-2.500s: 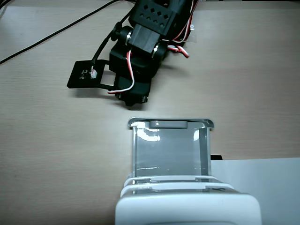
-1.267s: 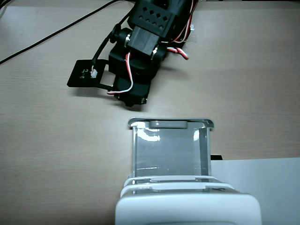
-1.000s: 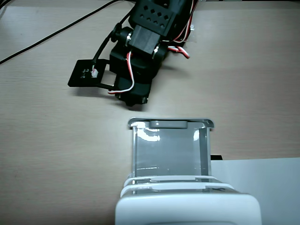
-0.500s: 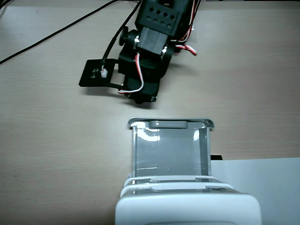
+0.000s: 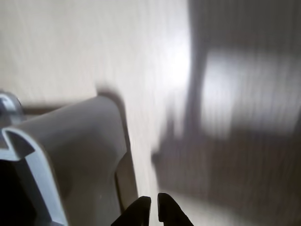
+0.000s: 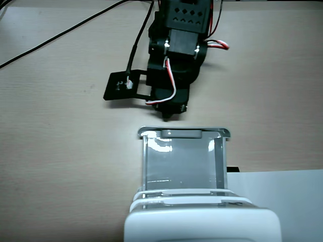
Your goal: Close drawer.
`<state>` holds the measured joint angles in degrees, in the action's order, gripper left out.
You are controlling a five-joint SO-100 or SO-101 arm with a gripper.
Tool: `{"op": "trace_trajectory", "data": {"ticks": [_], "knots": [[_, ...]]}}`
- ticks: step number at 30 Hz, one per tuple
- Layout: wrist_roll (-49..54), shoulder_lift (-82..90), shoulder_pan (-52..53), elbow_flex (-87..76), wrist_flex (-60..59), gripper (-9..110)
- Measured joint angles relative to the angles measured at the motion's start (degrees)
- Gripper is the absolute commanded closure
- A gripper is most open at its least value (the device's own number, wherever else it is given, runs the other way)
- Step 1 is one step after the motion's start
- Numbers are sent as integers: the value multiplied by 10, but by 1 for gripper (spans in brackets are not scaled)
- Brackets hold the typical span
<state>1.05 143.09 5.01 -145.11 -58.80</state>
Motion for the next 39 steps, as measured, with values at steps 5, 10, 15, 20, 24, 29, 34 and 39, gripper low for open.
{"op": "trace_trajectory", "data": {"ticks": [5,10,15,20,24,29,34,39], "knots": [[-1,-21,-18,0,16,101],[-3,-20,-40,-25,18,101],[-19,-35,-82,-25,54,101],[-29,-113,-102,-7,111,101],[-29,-200,-102,46,149,101],[-20,-312,-92,167,160,101],[-6,-418,-91,309,149,101],[7,-489,-91,425,127,101]]}}
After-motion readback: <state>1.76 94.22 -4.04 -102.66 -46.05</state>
